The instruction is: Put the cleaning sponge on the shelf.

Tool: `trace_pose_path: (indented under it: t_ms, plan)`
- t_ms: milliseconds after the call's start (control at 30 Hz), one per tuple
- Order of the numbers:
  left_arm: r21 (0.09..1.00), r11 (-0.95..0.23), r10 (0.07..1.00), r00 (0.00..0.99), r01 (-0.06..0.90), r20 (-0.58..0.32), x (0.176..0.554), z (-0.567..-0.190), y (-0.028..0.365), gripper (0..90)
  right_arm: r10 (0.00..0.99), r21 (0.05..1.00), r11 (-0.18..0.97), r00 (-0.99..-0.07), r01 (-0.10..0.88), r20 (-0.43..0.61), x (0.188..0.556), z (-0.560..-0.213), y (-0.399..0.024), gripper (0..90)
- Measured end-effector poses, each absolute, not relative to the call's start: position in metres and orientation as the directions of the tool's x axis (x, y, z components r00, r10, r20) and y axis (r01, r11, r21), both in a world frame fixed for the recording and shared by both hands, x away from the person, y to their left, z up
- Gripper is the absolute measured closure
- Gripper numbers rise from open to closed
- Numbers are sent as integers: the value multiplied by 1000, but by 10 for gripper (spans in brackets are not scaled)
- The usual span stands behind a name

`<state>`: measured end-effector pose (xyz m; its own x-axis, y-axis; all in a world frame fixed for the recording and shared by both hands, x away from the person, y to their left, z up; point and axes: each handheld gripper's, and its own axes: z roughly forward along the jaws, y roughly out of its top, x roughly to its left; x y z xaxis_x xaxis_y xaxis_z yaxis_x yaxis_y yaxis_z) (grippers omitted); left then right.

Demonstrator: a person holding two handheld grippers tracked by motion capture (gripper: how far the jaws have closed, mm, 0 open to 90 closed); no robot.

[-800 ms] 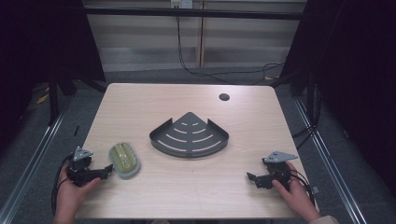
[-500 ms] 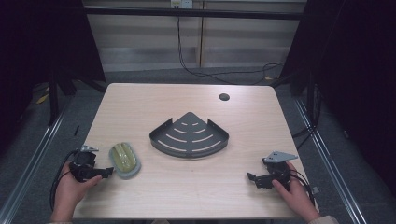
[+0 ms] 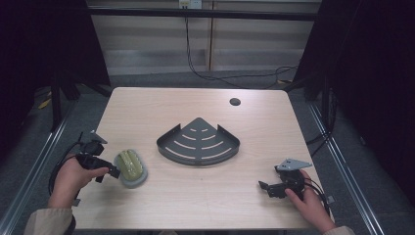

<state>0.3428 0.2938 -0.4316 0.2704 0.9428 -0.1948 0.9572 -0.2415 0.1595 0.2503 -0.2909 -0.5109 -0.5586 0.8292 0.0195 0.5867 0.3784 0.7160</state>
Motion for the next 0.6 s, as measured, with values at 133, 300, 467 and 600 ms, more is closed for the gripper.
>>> trace_pose_path:
  t_ms: [133,300,467,600]
  plan:
    - [149,-226,948,252,963,-192,352,-421,285,251,829,716,379,-559,587,19,250,-511,-291,105]
    - [132,-235,948,257,963,-189,361,-414,271,251,829,716,379,-559,586,19,250,-511,-291,105]
    - [104,-225,948,242,969,-205,370,-413,260,251,828,717,380,-560,584,18,250,-511,-291,105]
    - [87,-195,958,209,977,-198,375,-420,256,250,829,716,379,-559,586,19,250,-511,-291,105]
